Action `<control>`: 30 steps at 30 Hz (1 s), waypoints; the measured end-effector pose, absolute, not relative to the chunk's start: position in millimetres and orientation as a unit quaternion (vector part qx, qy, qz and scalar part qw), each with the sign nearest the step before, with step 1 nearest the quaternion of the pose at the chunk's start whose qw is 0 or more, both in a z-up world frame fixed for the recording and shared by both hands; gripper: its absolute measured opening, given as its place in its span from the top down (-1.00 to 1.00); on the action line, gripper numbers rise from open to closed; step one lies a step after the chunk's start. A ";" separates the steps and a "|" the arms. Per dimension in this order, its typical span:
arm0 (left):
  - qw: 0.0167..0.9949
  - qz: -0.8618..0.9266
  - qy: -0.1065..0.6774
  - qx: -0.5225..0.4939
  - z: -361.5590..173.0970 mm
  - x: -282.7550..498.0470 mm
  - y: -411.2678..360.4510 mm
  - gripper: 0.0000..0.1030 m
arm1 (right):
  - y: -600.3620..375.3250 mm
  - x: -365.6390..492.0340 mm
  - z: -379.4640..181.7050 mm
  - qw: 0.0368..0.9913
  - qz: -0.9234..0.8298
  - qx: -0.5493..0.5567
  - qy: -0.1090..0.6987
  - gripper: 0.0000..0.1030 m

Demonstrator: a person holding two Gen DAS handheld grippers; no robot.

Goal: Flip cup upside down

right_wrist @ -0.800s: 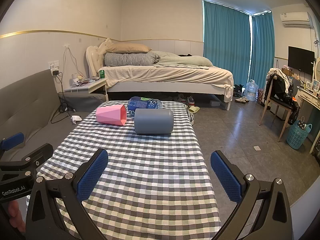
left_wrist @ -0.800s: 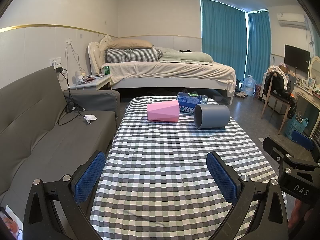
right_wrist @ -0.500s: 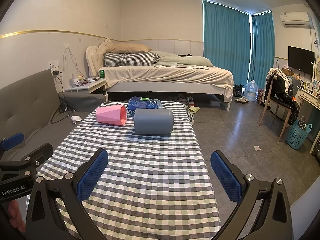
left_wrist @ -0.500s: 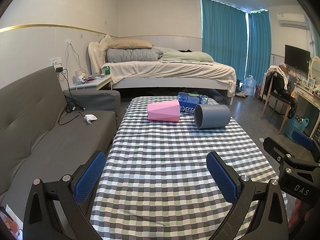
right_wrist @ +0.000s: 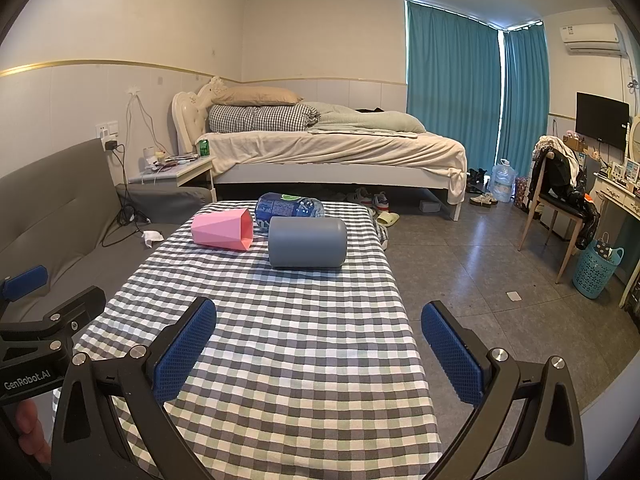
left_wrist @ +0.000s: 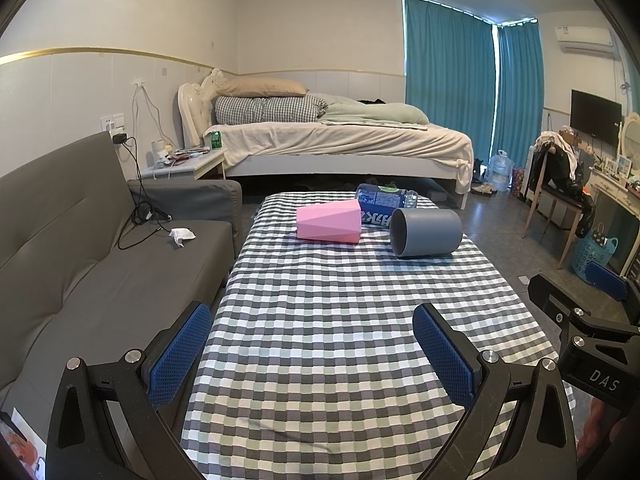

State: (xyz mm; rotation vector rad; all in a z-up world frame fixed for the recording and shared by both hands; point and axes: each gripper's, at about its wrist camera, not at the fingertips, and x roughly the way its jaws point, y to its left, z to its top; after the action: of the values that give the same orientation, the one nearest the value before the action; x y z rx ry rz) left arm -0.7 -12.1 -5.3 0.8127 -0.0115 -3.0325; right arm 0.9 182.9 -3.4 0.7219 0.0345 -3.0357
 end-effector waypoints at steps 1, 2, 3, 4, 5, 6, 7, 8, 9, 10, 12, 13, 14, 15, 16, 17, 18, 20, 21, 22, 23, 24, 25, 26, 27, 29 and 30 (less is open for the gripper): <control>0.001 -0.966 -0.004 0.259 -5.3 -0.8 -12.4 -1.00 | 183.5 0.9 -2.8 0.010 -0.973 0.232 0.011 -1.00; 0.001 -0.966 -0.004 0.259 -5.1 -0.9 -11.9 -1.00 | 183.3 1.0 -3.0 0.010 -0.973 0.232 0.011 -1.00; 0.001 -0.966 -0.004 0.259 -5.1 -1.0 -12.2 -1.00 | 183.0 1.0 -3.2 0.011 -0.973 0.231 0.011 -1.00; 0.001 -0.966 -0.004 0.259 -5.0 -1.0 -11.6 -1.00 | 183.6 1.0 -2.7 0.011 -0.973 0.231 0.011 -1.00; 0.001 -0.966 -0.004 0.259 -5.0 -1.0 -11.6 -1.00 | 184.0 1.0 -2.3 0.011 -0.973 0.232 0.011 -1.00; 0.001 -0.966 -0.004 0.259 -5.0 -1.1 -11.4 -1.00 | 183.8 0.9 -2.4 0.011 -0.973 0.232 0.011 -1.00; 0.001 -0.966 -0.004 0.259 -5.1 -1.1 -11.6 -1.00 | 183.5 1.0 -2.6 0.010 -0.973 0.232 0.011 -1.00; 0.001 -0.966 -0.004 0.259 -5.1 -1.0 -12.0 -1.00 | 183.2 1.1 -2.7 0.011 -0.973 0.232 0.011 -1.00; 0.001 -0.966 -0.004 0.259 -5.1 -1.2 -11.5 -1.00 | 183.6 1.0 -2.6 0.011 -0.973 0.232 0.011 -1.00; 0.001 -0.966 -0.004 0.260 -5.2 -1.2 -11.6 -1.00 | 183.5 0.9 -2.6 0.011 -0.973 0.232 0.011 -1.00; 0.002 -0.965 -0.003 0.261 -5.7 -1.0 -14.2 -1.00 | 183.8 1.0 -2.4 0.011 -0.973 0.232 0.012 -1.00; 0.002 -0.965 -0.003 0.261 -5.8 -0.2 -15.7 -1.00 | 183.6 1.0 -2.6 0.011 -0.973 0.232 0.011 -1.00; 0.003 -0.965 -0.002 0.261 -5.9 0.2 -17.0 -1.00 | 174.2 0.9 -2.5 0.012 -0.973 0.232 0.012 -1.00; 0.003 -0.965 -0.002 0.262 -5.9 0.4 -18.5 -1.00 | 172.3 0.7 -3.2 0.012 -0.973 0.232 0.011 -1.00; 0.003 -0.965 -0.001 0.263 -5.8 0.7 -19.8 -1.00 | 173.8 1.1 -2.2 0.013 -0.973 0.232 0.011 -1.00; 0.003 -0.965 -0.001 0.264 -4.8 1.7 -20.1 -1.00 | 175.7 2.3 0.2 0.013 -0.973 0.232 0.010 -1.00; 0.002 -0.964 -0.001 0.265 -4.0 1.2 -19.3 -1.00 | 174.6 2.0 0.3 0.014 -0.972 0.233 0.010 -1.00; 0.001 -0.964 -0.004 0.265 -1.4 0.4 -20.3 -1.00 | 174.2 -0.2 1.8 0.018 -0.972 0.234 0.010 -1.00; 0.001 -0.964 -0.008 0.265 0.3 -0.4 -20.7 -1.00 | 175.6 -2.0 3.2 0.022 -0.971 0.236 0.012 -1.00; 0.001 -0.964 -0.011 0.265 2.4 -2.1 -20.4 -1.00 | 175.6 -3.8 5.0 0.029 -0.971 0.238 0.015 -1.00; 0.000 -0.964 -0.013 0.267 4.4 -4.0 -19.7 -1.00 | 175.2 -6.0 7.0 0.038 -0.970 0.239 0.022 -1.00; -0.001 -0.962 -0.015 0.271 6.4 -7.4 -19.7 -1.00 | 174.9 -8.8 9.0 0.045 -0.969 0.241 0.032 -1.00; -0.002 -0.960 -0.016 0.278 8.0 -11.9 -19.7 -1.00 | 176.3 -12.2 10.2 0.050 -0.968 0.242 0.041 -1.00; -0.002 -0.958 -0.016 0.288 9.1 -17.5 -19.8 -1.00 | 176.5 -15.5 12.6 0.055 -0.967 0.243 0.049 -1.00; 0.000 -0.955 -0.014 0.297 9.9 -23.7 -20.2 -1.00 | 177.2 -22.3 15.3 0.064 -0.965 0.247 0.056 -1.00; 0.006 -0.950 -0.007 0.313 10.4 -35.7 -21.7 -1.00 | 180.9 -38.2 19.3 0.085 -0.960 0.261 0.059 -1.00; 0.009 -0.948 -0.003 0.319 10.5 -41.7 -23.0 -1.00 | 183.4 -49.7 22.6 0.097 -0.956 0.269 0.060 -1.00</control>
State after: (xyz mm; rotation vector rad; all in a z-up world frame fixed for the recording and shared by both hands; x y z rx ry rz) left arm -41.7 -23.0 10.5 0.9974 -0.0098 -2.9598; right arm -49.7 183.4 22.6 0.7971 0.1789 -2.8322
